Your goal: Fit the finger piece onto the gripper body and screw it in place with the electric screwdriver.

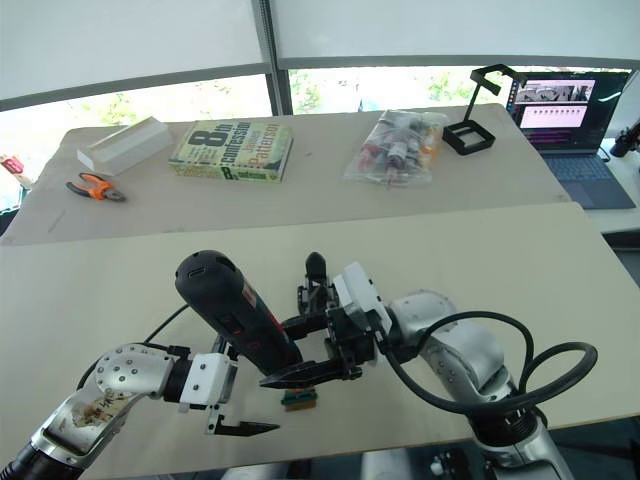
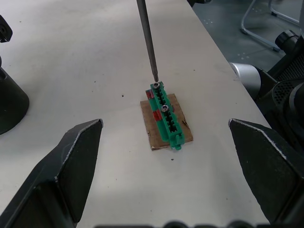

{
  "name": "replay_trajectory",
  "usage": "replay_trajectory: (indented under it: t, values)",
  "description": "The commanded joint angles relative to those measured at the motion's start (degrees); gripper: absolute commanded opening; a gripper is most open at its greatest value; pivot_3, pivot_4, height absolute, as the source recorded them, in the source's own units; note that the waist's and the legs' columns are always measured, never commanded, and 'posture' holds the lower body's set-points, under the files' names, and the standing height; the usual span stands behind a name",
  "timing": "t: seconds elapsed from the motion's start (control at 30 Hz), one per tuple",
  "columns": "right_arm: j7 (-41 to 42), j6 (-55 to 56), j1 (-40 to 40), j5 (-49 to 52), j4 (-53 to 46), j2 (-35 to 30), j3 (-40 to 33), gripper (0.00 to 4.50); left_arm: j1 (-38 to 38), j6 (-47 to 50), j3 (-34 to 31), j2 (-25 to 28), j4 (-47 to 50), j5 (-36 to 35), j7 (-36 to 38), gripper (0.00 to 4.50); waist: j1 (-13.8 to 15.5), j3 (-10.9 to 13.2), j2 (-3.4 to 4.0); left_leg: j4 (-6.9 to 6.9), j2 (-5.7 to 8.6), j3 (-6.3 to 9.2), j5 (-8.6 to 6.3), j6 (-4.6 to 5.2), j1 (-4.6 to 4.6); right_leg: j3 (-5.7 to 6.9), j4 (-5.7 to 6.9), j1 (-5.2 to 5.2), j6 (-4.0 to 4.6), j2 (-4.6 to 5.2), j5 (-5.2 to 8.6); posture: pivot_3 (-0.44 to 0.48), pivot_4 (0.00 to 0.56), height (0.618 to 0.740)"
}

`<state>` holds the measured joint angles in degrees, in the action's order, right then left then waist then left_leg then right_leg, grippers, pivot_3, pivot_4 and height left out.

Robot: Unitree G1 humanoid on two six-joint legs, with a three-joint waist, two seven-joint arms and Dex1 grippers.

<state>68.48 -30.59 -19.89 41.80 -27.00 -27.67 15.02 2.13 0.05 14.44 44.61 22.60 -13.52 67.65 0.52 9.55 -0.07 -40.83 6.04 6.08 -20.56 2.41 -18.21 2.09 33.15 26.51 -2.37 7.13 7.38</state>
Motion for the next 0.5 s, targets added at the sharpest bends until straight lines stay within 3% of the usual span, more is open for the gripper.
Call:
replay_trajectory:
  t: [0.03, 0.5]
  values:
    - [0.5, 0.6, -0.7, 1.6, -2.6, 0.2, -0.6, 1.92, -0.3, -0.7, 0.0, -0.2, 0.9, -0.1, -0.2, 4.5, 0.0, 0.0, 0.0, 0.0, 0.0, 0.0, 0.0, 0.0, 0.0, 0.0, 0.0, 0.0, 0.0, 0.0, 0.0, 0.0, 0.15, 0.738]
    - [1.2, 1.6, -0.3, 0.9, -1.7, 0.0, -0.4, 1.92, -0.8, -0.6, 0.1, -0.2, 0.7, -0.2, -0.1, 4.5, 0.0, 0.0, 0.0, 0.0, 0.0, 0.0, 0.0, 0.0, 0.0, 0.0, 0.0, 0.0, 0.0, 0.0, 0.0, 0.0, 0.15, 0.738]
